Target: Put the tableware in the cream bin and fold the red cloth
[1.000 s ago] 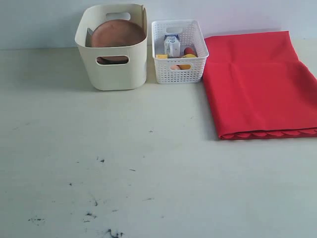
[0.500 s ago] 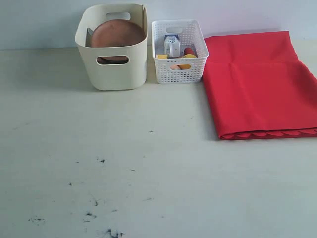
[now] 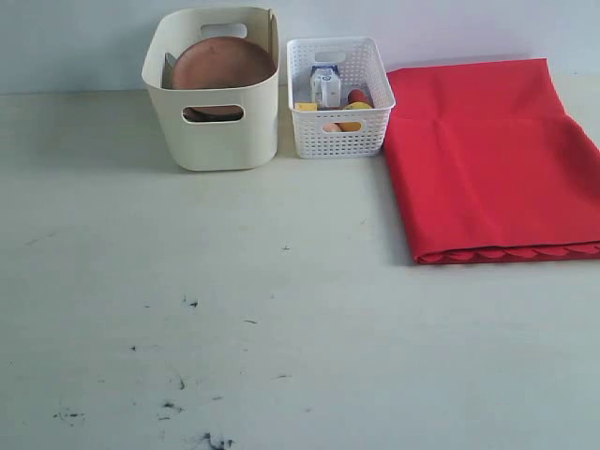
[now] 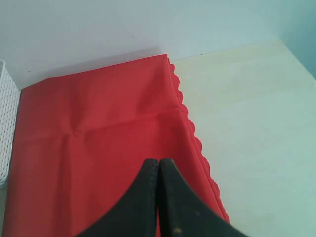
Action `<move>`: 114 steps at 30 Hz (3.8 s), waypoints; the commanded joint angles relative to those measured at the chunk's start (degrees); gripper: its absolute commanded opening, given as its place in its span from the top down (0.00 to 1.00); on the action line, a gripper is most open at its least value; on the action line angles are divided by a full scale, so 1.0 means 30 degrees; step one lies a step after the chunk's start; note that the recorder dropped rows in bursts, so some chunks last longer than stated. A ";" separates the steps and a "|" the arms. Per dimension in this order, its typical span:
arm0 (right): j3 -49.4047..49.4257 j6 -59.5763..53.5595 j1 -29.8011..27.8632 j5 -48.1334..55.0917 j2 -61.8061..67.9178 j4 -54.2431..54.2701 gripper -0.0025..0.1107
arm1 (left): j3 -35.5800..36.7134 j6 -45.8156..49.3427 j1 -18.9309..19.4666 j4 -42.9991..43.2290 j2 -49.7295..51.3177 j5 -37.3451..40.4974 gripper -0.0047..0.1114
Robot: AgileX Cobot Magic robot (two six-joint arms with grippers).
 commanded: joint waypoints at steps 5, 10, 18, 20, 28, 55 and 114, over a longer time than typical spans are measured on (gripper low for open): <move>0.0015 -0.0099 -0.0076 -0.0073 -0.0140 -0.0005 0.98 | 0.0065 -0.0191 0.0034 0.0000 -0.0133 0.0118 0.96; 0.0015 -0.0111 -0.0076 0.0012 -0.0140 -0.0005 0.98 | 0.0065 -0.0191 0.0034 0.0000 -0.0133 0.0118 0.96; 0.0015 -0.0111 -0.0076 0.0012 -0.0140 -0.0005 0.98 | 0.0065 -0.0191 0.0034 0.0000 -0.0133 0.0118 0.96; 0.0015 -0.0111 -0.0076 0.0012 -0.0140 -0.0005 0.98 | 0.0065 -0.0191 0.0034 0.0000 -0.0133 0.0118 0.96; 0.0015 -0.0111 -0.0076 0.0012 -0.0140 -0.0005 0.98 | 0.0065 -0.0191 0.0034 0.0000 -0.0133 0.0118 0.96; 0.0015 -0.0113 -0.0076 -0.0060 -1.2244 -0.0005 0.98 | 0.0065 -0.0191 0.0034 0.0000 -0.0133 0.0118 0.96; 1.7954 -0.3128 0.2712 -0.0845 -2.3668 0.2735 0.98 | 0.0065 -0.0191 0.0034 0.0000 -0.0133 0.0118 0.96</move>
